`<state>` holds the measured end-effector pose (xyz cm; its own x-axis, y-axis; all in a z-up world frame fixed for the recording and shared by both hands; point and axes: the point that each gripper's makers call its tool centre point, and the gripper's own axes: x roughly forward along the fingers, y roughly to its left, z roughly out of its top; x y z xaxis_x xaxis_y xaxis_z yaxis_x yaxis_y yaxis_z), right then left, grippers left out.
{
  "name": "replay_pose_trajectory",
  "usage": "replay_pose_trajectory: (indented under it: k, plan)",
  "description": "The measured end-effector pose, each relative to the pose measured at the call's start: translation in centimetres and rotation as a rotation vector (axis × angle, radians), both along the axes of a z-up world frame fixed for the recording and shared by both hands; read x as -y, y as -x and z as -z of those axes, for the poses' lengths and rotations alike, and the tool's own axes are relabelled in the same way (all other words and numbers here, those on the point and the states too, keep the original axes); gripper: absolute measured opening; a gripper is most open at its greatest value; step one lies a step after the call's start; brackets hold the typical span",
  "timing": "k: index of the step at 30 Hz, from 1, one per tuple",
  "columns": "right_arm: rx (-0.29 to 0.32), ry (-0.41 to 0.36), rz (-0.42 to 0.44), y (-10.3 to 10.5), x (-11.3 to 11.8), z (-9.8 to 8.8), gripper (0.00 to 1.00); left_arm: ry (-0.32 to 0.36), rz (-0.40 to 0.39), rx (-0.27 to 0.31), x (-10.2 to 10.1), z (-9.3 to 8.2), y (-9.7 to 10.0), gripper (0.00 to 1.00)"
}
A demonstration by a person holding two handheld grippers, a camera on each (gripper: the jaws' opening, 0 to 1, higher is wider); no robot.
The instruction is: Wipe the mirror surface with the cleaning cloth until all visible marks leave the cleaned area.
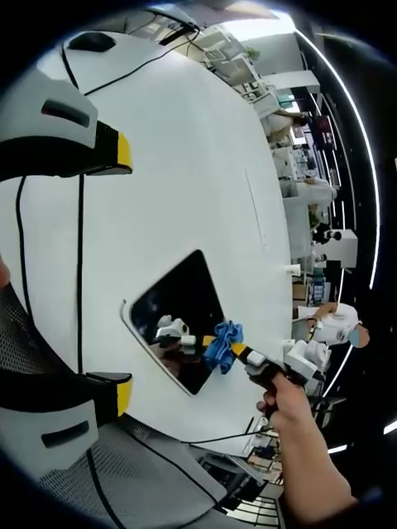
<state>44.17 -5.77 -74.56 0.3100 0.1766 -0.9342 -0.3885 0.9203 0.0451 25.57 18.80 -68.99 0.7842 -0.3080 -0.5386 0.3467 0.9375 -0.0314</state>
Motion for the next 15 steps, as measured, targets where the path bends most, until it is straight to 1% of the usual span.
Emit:
replay_pose_trajectory:
  k: [3,5,8,15]
  plan:
    - [0.005,-0.001,-0.001,-0.15,-0.14,-0.13,0.0,0.012,-0.004,-0.004,0.04,0.01,0.02,0.99]
    - [0.011,0.0,-0.006,-0.48,-0.27,-0.11,0.0,0.019,-0.007,0.007,0.06,-0.19,-0.07,0.99]
    - [0.015,0.003,-0.007,-0.82,-0.47,-0.09,0.0,0.019,-0.011,0.009,0.02,-0.32,-0.06,0.99]
    - [0.01,0.0,-0.004,-0.77,-0.51,-0.2,0.0,0.015,-0.011,0.008,0.01,-0.37,-0.01,0.99]
